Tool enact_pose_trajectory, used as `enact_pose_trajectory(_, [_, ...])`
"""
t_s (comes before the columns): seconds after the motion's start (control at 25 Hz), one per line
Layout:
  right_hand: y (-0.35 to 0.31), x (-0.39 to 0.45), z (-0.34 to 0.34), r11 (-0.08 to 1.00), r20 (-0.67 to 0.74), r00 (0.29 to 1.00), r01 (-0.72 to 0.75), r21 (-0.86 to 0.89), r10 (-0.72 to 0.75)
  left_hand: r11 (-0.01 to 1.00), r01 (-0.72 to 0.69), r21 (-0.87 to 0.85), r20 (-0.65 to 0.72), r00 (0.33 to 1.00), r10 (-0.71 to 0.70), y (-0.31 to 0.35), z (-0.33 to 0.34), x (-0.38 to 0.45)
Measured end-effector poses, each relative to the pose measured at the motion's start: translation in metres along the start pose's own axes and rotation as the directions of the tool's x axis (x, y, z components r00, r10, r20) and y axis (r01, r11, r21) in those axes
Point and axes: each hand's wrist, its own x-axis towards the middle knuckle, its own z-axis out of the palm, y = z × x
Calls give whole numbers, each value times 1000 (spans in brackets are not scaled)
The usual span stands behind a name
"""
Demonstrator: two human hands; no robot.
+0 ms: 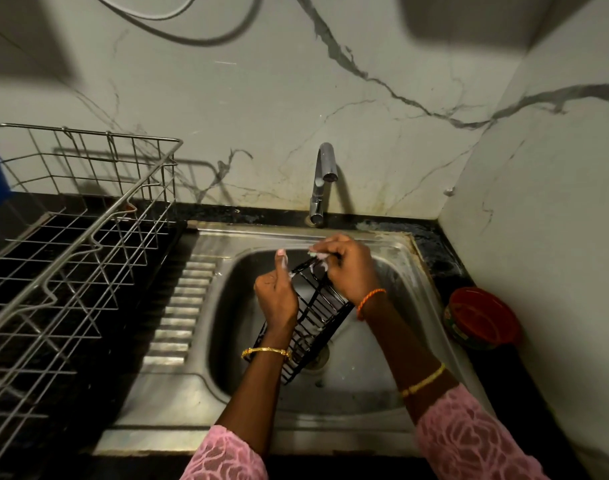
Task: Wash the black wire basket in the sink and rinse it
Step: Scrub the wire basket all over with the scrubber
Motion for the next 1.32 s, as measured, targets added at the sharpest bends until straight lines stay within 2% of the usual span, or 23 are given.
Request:
enact_pose_trajectory(0.08, [17,20,-9,994,-90,990,-108,-16,106,999,-32,-41,-3,999,32,1,0,-1])
enact_pose_trajectory(0.2, [25,25,-13,983,-116,978,-179,-46,172,997,-58,-48,3,998,58,-2,3,-1])
enact_pose_trajectory(0.28, [11,9,-7,993,-52,993,-109,-53,107,997,-52,-49,0,999,52,-6,3,0])
enact_pose_trajectory(0.4, [-3,-15,2,986,88,995,58,-159,-44,997,-50,-65,-3,999,50,-13,1,1])
enact_pose_trajectory(0.44, [0,-12,1,978,85,995,73,-194,-57,996,-59,-66,0,998,59,-14,0,0])
enact_pose_trajectory(0.52, [15,6,-8,978,-4,1000,-31,-206,30,994,-78,-72,7,997,79,-16,-3,-1])
enact_pose_trajectory(0.64, [25,29,-25,950,-99,950,-304,-69,296,994,-72,-88,20,997,74,-16,-5,-1])
enact_pose_trajectory(0.76, [23,28,-26,928,-137,920,-373,-10,368,992,-76,-102,19,997,78,-16,-2,0])
enact_pose_trajectory(0.84, [18,16,-21,945,-181,931,-325,-16,317,990,-91,-108,-2,996,91,-16,-1,0])
enact_pose_trajectory(1.0, [18,-13,-20,949,-133,968,-236,-210,211,987,-112,-112,-15,994,111,-19,-3,1])
enact_pose_trajectory(1.08, [21,-27,-22,960,-140,982,-160,-231,130,987,-125,-100,-21,992,124,-20,-3,1])
enact_pose_trajectory(1.2, [17,-49,-9,958,-243,970,-71,-277,2,985,-143,-95,-5,990,143,-21,-1,1])
enact_pose_trajectory(1.32, [0,-67,11,953,-199,975,34,-300,-97,989,-131,-62,4,991,132,-23,-2,1])
